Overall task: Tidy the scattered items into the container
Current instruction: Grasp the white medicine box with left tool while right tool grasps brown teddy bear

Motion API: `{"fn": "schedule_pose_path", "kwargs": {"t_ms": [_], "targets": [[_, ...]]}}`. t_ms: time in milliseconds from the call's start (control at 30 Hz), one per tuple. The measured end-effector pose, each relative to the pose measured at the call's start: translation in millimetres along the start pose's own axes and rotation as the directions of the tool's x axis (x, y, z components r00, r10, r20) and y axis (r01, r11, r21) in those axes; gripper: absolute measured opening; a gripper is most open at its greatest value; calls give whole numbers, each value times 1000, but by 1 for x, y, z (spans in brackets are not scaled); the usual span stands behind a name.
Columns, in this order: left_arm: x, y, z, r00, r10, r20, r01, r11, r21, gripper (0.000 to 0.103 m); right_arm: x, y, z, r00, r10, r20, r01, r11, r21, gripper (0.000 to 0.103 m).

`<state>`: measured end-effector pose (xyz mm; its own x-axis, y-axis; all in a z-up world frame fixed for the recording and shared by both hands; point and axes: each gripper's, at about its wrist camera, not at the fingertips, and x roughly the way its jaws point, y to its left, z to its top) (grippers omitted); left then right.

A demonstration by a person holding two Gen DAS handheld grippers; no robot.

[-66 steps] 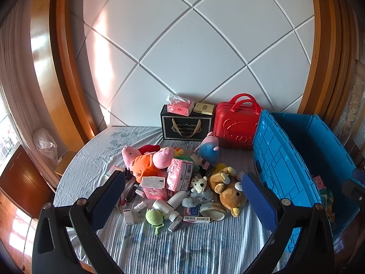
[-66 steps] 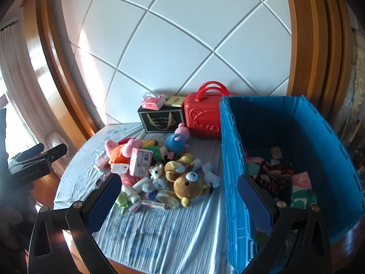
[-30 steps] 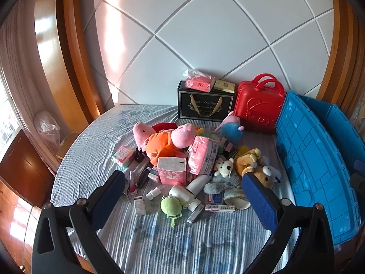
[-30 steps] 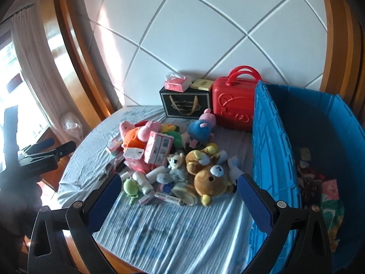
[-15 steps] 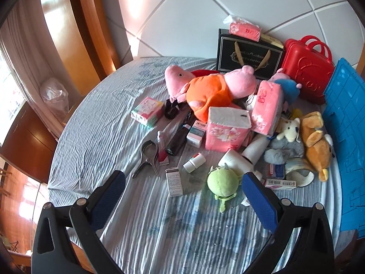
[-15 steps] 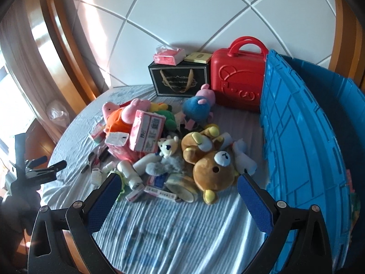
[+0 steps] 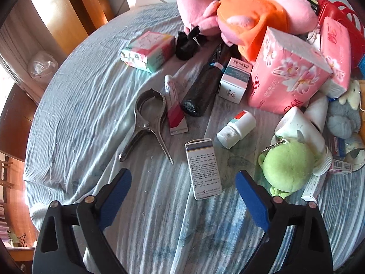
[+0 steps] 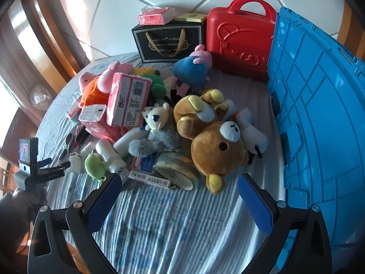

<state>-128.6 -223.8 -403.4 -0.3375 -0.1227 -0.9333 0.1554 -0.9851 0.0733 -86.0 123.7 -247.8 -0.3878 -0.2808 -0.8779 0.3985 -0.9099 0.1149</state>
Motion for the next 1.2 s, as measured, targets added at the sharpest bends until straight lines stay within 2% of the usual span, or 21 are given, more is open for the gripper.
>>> {"fn": "schedule_pose_path", "kwargs": {"t_ms": [100,167,233,433,500,533,667,800,900,1033,1200], "targets": [[17,-12,-1,999,31,-16,-30,999,38,77,14,-2,1,1000,-16,-22,16,1000,24,103],[27,-15,-2,999,26,-35,-25,999,35,62,22,-5,1,999,-27,-29,28,999,31,103],[35,-16,-4,998,32,-57,-30,999,30,53,31,-7,3,999,-39,-26,40,999,19,103],[40,-16,-9,1000,7,-20,-7,1000,-2,51,78,-18,18,994,-109,-24,107,993,-52,103],[41,-18,-11,1000,-11,-20,11,1000,-7,39,101,-23,21,988,-147,-45,143,986,-83,103],[40,-20,-12,1000,-15,-21,15,1000,-2,30,114,-26,23,984,-168,-61,162,983,-91,103],[34,-24,-16,999,-25,-27,26,1000,9,30,152,-38,28,968,-229,-103,217,969,-117,103],[31,-21,-19,999,-35,-22,35,999,-6,30,174,-49,30,962,-239,-136,223,967,-121,103],[23,-16,-15,999,-41,-11,41,999,-16,30,174,-54,30,965,-221,-141,208,973,-103,102],[13,-10,-11,999,-46,7,46,999,-26,30,163,-55,26,968,-213,-133,202,975,-95,91],[6,-2,-4,998,-54,19,55,997,-61,29,147,-60,20,974,-193,-123,188,981,-53,87]]}}
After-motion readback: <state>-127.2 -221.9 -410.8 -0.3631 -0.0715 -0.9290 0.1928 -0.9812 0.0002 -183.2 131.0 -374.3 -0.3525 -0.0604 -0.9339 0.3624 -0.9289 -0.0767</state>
